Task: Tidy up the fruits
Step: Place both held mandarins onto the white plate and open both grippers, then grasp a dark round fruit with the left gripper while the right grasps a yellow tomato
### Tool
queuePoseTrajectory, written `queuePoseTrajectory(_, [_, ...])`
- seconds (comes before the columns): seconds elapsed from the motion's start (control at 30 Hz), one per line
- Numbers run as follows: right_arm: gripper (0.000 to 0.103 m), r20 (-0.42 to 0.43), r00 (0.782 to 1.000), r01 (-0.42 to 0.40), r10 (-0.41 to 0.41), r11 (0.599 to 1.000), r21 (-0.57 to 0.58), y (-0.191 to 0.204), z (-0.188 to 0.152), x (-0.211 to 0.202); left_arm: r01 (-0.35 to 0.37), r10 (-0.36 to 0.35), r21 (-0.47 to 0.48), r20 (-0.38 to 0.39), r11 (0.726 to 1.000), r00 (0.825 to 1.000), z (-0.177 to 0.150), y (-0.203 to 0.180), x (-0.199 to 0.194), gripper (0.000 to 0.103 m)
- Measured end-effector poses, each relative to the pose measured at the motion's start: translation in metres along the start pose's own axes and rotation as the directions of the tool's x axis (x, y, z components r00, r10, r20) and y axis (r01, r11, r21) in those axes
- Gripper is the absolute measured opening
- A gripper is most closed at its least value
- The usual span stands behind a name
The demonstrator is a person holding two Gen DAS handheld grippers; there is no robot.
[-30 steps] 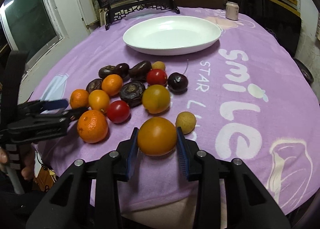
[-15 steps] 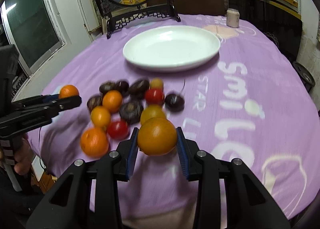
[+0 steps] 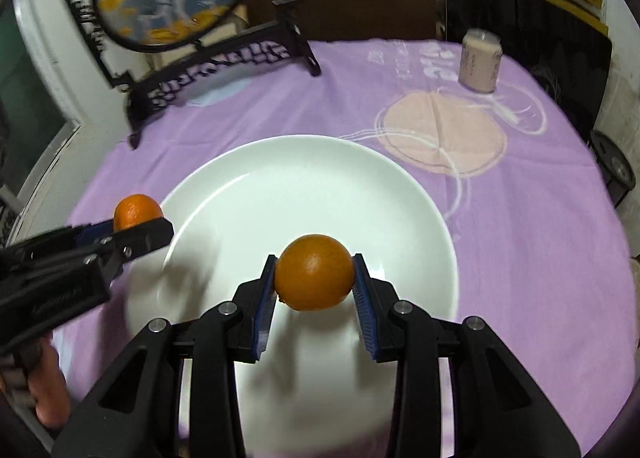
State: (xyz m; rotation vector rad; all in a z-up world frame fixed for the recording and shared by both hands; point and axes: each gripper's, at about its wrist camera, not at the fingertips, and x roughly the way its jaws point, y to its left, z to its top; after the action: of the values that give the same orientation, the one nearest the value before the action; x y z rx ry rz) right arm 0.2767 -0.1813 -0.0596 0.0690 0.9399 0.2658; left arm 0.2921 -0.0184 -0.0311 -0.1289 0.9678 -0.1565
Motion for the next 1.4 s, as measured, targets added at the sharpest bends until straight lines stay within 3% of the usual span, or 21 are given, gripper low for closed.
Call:
queuePoseTrajectory(0.2, [0.04,0.012,1.0,-0.022,0.022,1.0,0.022,-0.007,0.01,0.012,0.039,-0.04,-0.013,-0.019,0.999,0.999,0.007,-0.008,0.023,0.041])
queuePoseTrajectory(0.23, [0.054,0.028,0.999,-0.019,0.019,1.0,0.024,-0.008,0.011,0.01,0.047,-0.048,-0.023,-0.02,0.999,0.999,0.009,-0.008,0.024,0.044])
queuePoseTrajectory(0.27, [0.058,0.041,0.999,-0.01,0.009,1.0,0.025,-0.009,0.011,0.008,0.065,-0.066,-0.041,-0.011,0.997,0.998,0.009,-0.006,0.022,0.046])
queuePoseTrajectory(0.33, [0.058,0.083,0.996,0.024,-0.025,1.0,0.015,-0.011,0.008,-0.002,0.074,-0.073,-0.048,0.021,0.996,0.997,0.008,-0.005,0.01,0.06])
queuePoseTrajectory(0.4, [0.058,0.128,0.991,0.031,-0.032,0.999,0.012,-0.015,0.004,-0.016,0.071,-0.069,-0.038,0.054,0.997,0.996,0.002,-0.005,-0.008,0.062])
queuePoseTrajectory(0.5, [0.058,0.178,0.983,0.046,-0.047,0.999,0.008,-0.02,-0.007,-0.037,0.095,-0.091,-0.037,0.111,0.995,0.99,-0.016,-0.001,-0.046,0.066])
queuePoseTrajectory(0.67, [0.058,0.237,0.967,0.105,-0.097,0.994,-0.019,-0.018,-0.034,-0.072,0.089,-0.091,0.019,0.173,0.996,0.981,-0.085,0.001,-0.097,0.067])
queuePoseTrajectory(0.73, [0.059,0.229,0.969,0.091,-0.089,0.996,0.001,-0.017,-0.057,-0.089,0.077,-0.082,0.039,0.182,0.996,0.98,-0.12,0.008,-0.111,0.067])
queuePoseTrajectory(0.83, [0.062,0.213,0.977,0.009,-0.006,1.0,-0.014,-0.008,-0.095,-0.111,0.046,-0.057,0.065,0.178,0.997,0.982,-0.163,0.02,-0.125,0.067])
queuePoseTrajectory(0.93, [0.062,0.19,0.982,0.007,0.006,0.998,-0.064,0.004,-0.136,-0.131,-0.003,-0.009,0.08,0.153,0.997,0.988,-0.195,0.03,-0.128,0.067])
queuePoseTrajectory(1.1, [0.063,0.133,0.991,0.013,0.0,0.995,-0.097,0.016,-0.18,-0.146,-0.027,0.013,0.091,0.142,0.996,0.99,-0.222,0.039,-0.133,0.068])
queuePoseTrajectory(1.17, [0.063,0.088,0.996,-0.013,0.024,0.992,-0.123,0.024,-0.195,-0.142,-0.031,0.018,0.093,0.138,0.995,0.99,-0.228,0.04,-0.132,0.078])
queuePoseTrajectory(1.4, [0.062,-0.001,0.999,-0.04,0.041,0.979,-0.198,0.053,-0.21,-0.11,-0.016,0.002,0.104,0.127,0.994,0.992,-0.238,0.039,-0.137,0.08])
